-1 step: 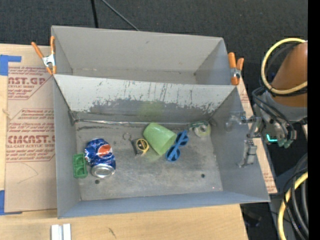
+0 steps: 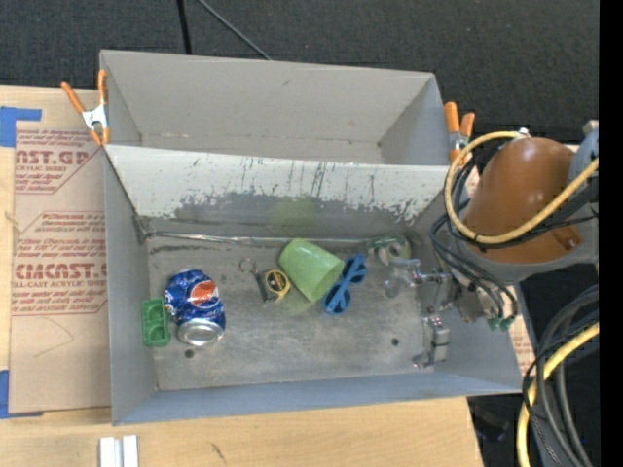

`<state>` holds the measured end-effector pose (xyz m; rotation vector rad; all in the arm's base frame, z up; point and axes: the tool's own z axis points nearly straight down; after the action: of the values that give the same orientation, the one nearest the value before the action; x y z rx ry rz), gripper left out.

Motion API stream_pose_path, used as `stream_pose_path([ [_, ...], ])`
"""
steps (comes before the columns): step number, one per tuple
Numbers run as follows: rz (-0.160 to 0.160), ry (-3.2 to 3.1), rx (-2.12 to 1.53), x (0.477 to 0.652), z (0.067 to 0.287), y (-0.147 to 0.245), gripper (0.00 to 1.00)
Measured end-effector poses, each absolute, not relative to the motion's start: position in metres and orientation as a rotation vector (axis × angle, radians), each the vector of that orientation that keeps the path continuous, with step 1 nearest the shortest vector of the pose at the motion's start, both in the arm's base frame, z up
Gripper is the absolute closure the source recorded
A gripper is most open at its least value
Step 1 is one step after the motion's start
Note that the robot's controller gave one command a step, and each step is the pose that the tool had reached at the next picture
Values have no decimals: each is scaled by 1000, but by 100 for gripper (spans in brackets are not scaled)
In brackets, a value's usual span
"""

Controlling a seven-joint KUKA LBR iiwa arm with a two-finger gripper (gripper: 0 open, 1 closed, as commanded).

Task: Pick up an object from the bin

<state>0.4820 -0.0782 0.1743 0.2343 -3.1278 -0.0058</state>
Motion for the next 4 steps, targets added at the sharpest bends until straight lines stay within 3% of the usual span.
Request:
stream_pose_path([
  [1,-9,-3130,238,502,123,4,0],
  [2,2,-3122,426,575,98,3,0],
  [3,7,-3130,483,576,81,-10,0],
  [4,1,-3114,487,571,76,-8,100],
])
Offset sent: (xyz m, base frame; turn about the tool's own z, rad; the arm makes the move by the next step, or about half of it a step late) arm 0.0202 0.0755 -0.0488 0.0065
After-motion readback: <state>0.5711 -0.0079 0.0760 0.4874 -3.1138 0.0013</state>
